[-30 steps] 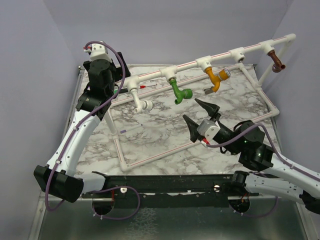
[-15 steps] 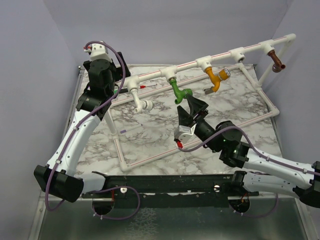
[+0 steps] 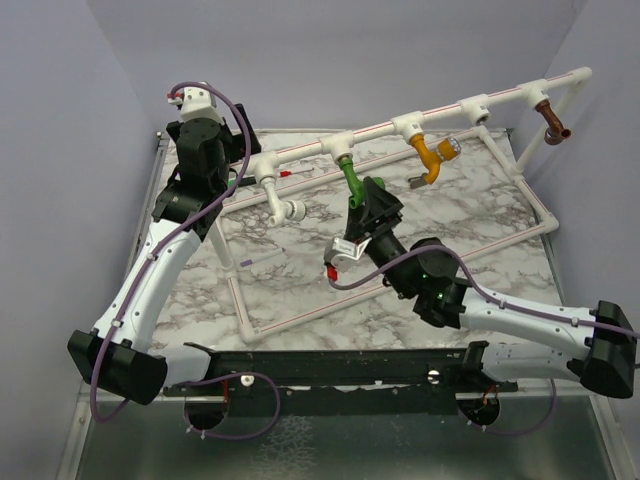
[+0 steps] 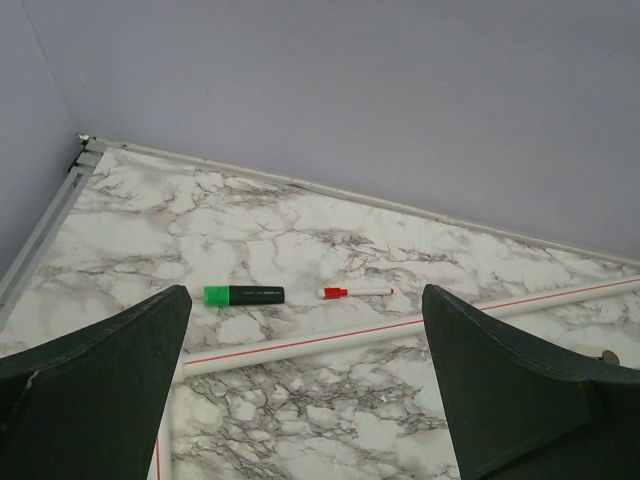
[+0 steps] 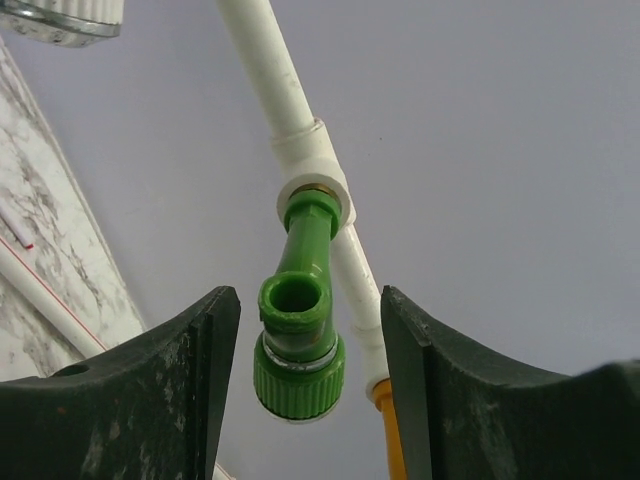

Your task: Install the water faucets

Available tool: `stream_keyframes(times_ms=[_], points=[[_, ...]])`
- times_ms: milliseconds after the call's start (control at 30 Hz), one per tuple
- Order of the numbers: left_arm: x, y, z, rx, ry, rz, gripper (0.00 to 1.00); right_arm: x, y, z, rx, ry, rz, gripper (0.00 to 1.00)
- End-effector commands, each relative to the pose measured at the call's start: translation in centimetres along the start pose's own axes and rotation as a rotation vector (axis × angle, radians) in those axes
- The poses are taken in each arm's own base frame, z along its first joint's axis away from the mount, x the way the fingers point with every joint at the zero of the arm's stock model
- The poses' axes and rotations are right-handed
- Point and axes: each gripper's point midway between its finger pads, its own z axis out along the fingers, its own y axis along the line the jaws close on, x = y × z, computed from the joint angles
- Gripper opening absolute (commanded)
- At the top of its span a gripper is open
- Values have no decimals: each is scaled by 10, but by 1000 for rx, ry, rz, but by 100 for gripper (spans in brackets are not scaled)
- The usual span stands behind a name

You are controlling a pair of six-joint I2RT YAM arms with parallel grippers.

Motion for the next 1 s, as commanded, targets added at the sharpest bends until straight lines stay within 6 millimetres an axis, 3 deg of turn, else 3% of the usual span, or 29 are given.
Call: stream_keyframes(times_ms=[0, 133, 433, 633, 967], points=[[94, -2, -10, 62, 317, 124, 99, 5, -29, 8, 95, 77, 22, 62], [93, -3, -11, 66, 316, 121, 99, 7, -26, 14, 88, 111, 40, 57], [92, -3, -11, 68, 314, 120, 99, 10, -19, 18, 78, 143, 80, 33], [91, -4, -12, 71, 313, 119, 99, 13, -15, 20, 88, 169, 164, 2], [91, -4, -12, 72, 312, 118, 99, 6, -11, 22, 135, 136, 507, 1]])
